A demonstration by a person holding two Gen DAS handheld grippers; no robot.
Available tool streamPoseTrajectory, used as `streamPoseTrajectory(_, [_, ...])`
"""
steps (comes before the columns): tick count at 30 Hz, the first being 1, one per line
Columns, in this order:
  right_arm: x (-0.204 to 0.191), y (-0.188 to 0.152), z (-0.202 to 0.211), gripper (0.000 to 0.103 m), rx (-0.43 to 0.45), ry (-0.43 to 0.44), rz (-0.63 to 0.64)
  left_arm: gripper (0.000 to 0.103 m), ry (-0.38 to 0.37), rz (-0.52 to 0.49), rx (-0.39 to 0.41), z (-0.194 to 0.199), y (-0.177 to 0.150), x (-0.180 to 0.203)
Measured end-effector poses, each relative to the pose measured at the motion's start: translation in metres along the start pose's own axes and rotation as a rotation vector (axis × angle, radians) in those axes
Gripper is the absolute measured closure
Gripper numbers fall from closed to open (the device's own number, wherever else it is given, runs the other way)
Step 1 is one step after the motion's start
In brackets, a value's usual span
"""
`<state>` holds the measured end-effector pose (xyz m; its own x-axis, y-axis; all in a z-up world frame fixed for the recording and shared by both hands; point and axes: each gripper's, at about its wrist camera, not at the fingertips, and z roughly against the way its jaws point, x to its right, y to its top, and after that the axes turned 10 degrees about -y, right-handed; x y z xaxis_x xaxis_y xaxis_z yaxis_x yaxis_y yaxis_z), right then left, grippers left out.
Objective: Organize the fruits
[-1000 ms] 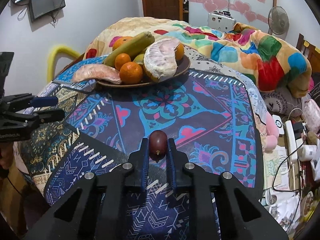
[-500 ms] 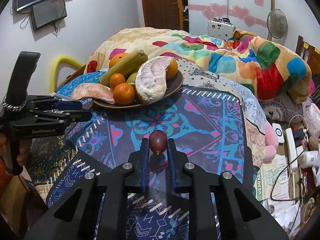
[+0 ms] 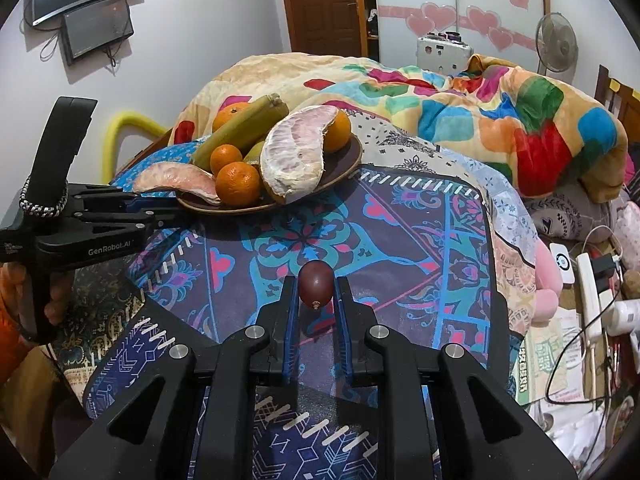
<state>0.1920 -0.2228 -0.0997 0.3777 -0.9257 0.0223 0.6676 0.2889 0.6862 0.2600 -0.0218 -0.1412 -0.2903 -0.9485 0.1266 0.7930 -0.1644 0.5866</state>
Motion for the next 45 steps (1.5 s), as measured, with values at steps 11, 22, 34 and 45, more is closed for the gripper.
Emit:
streamPoseTrajectory(11, [-0.005, 0.014, 0.005, 0.087, 0.038, -0.002, 0.009, 0.087, -0.033, -0.044, 0.056, 0.038, -0.016, 0.007])
streamPoseTrajectory(22, [-0.024, 0.052, 0.003, 0.087, 0.108, 0.002, 0.043, 0.087, -0.037, -0.040, 0.157, 0.063, 0.014, -0.002])
streamPoseTrajectory(34, [-0.044, 0.086, -0.031, 0.087, 0.068, 0.051, 0.090, 0.087, -0.068, -0.018, 0.110, 0.026, 0.036, -0.018])
streamPoseTrajectory(45, [-0.059, 0.090, -0.042, 0.073, 0.045, 0.052, 0.140, 0.074, -0.081, -0.020, 0.116, 0.022, 0.042, -0.018])
